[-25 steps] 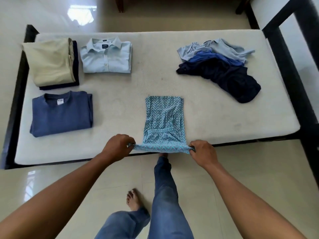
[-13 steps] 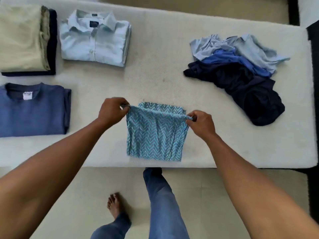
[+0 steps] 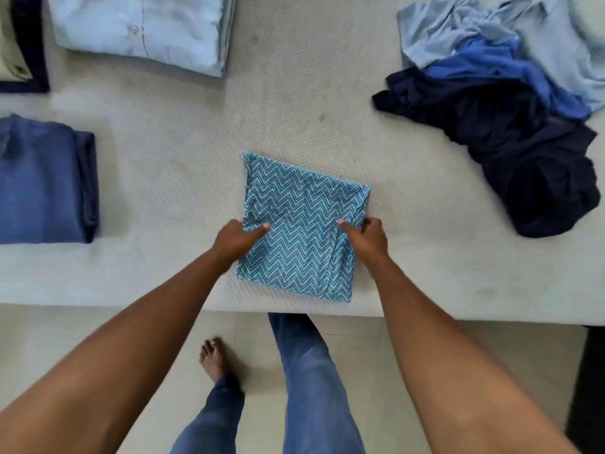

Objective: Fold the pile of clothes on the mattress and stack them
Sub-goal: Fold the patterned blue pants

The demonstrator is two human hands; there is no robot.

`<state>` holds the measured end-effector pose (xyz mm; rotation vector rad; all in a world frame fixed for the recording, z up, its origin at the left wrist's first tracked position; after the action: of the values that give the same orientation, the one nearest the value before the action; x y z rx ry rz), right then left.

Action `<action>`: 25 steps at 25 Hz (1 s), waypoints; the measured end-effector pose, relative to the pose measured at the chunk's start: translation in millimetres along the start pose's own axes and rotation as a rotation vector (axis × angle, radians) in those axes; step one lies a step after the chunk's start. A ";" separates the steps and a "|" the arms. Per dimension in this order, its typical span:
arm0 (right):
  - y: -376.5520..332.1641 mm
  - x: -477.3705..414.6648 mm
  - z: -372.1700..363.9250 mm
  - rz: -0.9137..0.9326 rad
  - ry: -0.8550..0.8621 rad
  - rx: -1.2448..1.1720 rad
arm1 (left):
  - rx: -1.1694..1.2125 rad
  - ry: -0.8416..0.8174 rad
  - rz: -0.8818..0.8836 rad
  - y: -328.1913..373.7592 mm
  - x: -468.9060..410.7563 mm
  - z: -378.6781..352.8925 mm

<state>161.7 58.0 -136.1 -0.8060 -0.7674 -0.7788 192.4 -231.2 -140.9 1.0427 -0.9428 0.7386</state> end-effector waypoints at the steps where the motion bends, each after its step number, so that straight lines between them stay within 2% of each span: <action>1: 10.2 5.6 -7.2 -0.015 -0.034 0.009 | 0.063 -0.077 0.032 -10.1 7.4 -6.8; 3: 27.9 12.4 -18.9 -0.048 -0.104 0.040 | 0.145 -0.157 0.073 -23.8 14.2 -11.6; 6: 33.3 24.9 -25.4 -0.077 -0.178 -0.072 | 0.192 -0.117 0.086 -31.6 18.6 5.2; 9: 8.5 54.9 -29.7 -0.060 -0.194 -0.273 | 0.241 -0.039 0.037 -24.1 35.4 38.0; 12: -34.9 95.4 -36.7 0.006 -0.168 -0.354 | 0.268 -0.002 -0.056 -9.7 69.5 76.4; 18: -104.1 159.9 -76.4 0.197 -0.180 -0.283 | 0.282 0.113 -0.179 -17.3 131.5 154.7; 25: -149.9 201.1 -114.5 0.261 -0.302 -0.198 | 0.342 0.167 -0.210 -37.9 164.0 220.9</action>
<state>168.8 -166.5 23.7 -1.1949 -0.8395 -0.5082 231.6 -440.0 38.0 1.3342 -0.5632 0.8132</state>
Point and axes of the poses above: each hand's wrist, its own x-axis away from the middle knuckle, its own z-axis out of the back of the hand, y = z × x, the point moved 1 cm from there along -x, towards the middle knuckle, and after that the axes turned 3 degrees about -y, right-handed, at the moved point
